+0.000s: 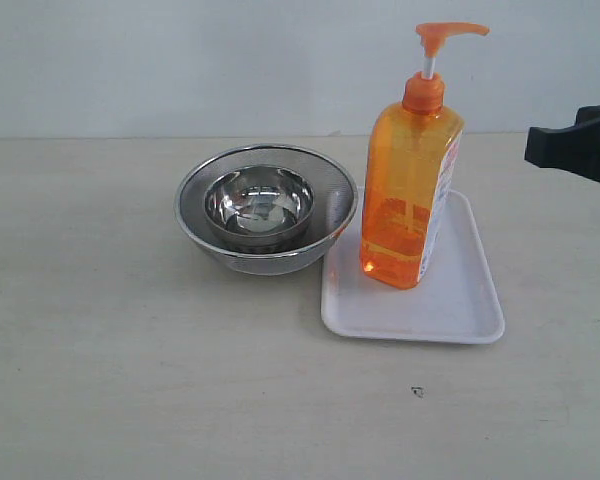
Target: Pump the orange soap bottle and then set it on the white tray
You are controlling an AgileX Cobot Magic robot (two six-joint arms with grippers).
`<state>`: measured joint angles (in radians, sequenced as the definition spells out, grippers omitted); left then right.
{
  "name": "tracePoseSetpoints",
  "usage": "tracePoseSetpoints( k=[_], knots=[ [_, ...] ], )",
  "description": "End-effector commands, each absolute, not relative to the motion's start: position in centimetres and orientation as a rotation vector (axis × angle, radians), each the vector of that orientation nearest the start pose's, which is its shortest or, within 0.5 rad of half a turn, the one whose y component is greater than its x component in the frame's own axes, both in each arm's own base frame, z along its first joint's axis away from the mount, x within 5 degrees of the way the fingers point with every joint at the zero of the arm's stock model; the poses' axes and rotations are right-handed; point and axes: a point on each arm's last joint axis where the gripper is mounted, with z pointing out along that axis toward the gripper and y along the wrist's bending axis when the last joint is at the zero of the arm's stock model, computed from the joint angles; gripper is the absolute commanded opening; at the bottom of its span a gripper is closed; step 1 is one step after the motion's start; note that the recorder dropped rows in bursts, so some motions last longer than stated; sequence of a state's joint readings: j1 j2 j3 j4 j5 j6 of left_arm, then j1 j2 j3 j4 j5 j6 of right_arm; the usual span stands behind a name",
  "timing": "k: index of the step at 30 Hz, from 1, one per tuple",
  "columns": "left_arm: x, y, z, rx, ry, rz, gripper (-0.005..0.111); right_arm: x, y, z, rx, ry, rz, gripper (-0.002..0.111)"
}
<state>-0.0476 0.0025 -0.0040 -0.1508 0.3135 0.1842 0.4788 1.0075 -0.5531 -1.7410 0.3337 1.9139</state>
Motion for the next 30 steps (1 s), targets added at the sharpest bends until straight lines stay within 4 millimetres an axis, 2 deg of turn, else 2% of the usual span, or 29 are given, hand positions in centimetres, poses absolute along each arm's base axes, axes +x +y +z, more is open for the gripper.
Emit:
tracePoseSetpoints(
  k=[1,17,21,30],
  knots=[
    [5.39,-0.65,18.51,0.117,1.791,-0.036,0.005,19.51,6.56,28.72,-0.06,1.856,0.122,0.0],
    [5.39,-0.65,18.51,0.117,1.791,-0.036,0.005,19.5,6.58,28.72,-0.062,1.857,0.124,0.0],
    [5.39,-0.65,18.51,0.117,1.791,-0.036,0.005,19.52,6.48,28.75,-0.011,1.855,0.145,0.0],
    [5.39,-0.65,18.51,0.117,1.791,-0.036,0.005,19.4,7.04,28.46,-0.061,1.879,0.196,0.0]
  ],
)
